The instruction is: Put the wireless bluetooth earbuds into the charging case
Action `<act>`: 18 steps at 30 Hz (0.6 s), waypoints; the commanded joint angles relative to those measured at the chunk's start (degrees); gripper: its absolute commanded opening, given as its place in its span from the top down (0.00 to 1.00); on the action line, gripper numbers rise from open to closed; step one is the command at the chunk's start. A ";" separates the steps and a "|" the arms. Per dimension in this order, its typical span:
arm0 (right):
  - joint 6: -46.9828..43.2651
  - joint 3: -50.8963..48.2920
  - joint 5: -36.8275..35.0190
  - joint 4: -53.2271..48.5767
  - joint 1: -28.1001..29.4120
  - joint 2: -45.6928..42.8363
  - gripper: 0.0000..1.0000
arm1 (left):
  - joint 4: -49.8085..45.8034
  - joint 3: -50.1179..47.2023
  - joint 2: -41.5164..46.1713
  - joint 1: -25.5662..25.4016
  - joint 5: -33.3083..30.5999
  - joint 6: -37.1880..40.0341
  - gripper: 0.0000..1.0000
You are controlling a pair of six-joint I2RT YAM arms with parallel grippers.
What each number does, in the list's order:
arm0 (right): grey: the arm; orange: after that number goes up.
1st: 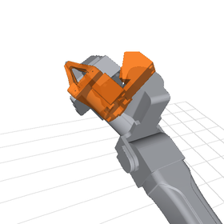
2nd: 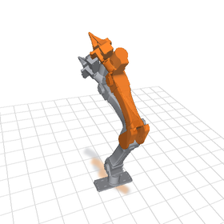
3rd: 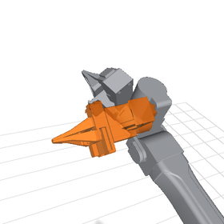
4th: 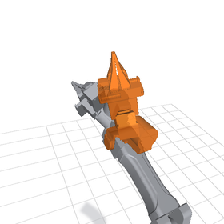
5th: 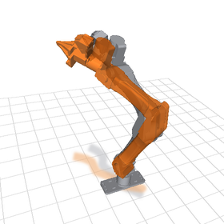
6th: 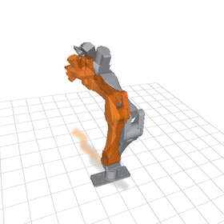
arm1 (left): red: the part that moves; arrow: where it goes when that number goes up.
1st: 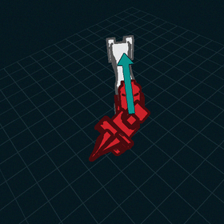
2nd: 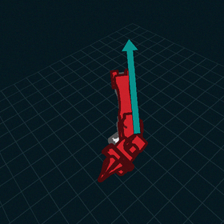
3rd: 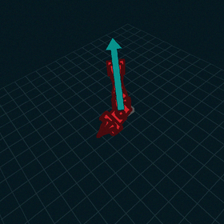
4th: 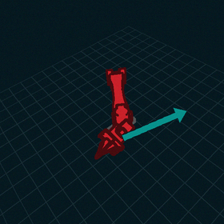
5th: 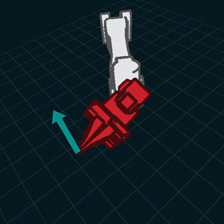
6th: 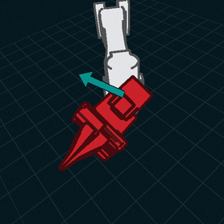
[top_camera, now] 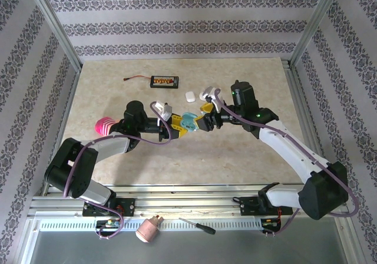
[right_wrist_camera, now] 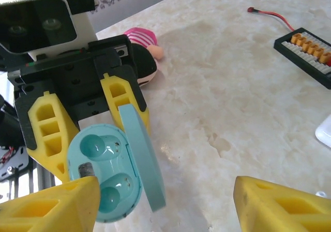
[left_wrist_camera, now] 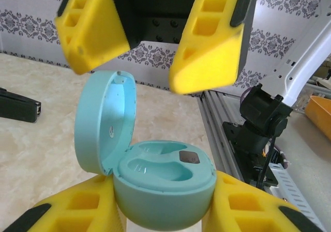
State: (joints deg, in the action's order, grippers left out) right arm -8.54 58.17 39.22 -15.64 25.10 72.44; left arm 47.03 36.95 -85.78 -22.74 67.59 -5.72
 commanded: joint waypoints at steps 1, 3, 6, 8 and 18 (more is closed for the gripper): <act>2.88 -1.19 -0.19 3.43 -1.47 -2.14 0.28 | 6.39 -0.79 -0.37 1.07 0.39 -1.59 0.68; 5.12 -2.16 -0.13 5.68 -2.16 -3.35 0.22 | 7.56 -1.37 -0.52 1.62 -0.76 -1.46 0.68; 10.58 -4.63 -2.56 11.12 -4.45 -5.45 0.14 | 11.84 -3.19 -1.01 3.27 -3.17 -1.95 0.67; 15.37 -6.34 -5.20 14.63 -6.81 -6.05 0.14 | 14.84 -3.96 -1.67 4.67 -4.01 -3.34 0.67; 27.44 -2.33 -19.64 7.56 -10.79 6.01 0.25 | 26.18 -5.81 -3.66 7.74 -5.84 -8.96 0.68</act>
State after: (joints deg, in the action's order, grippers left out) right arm 13.65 53.80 24.08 -5.50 14.09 75.09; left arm 66.76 31.66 -89.41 -15.66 62.35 -12.75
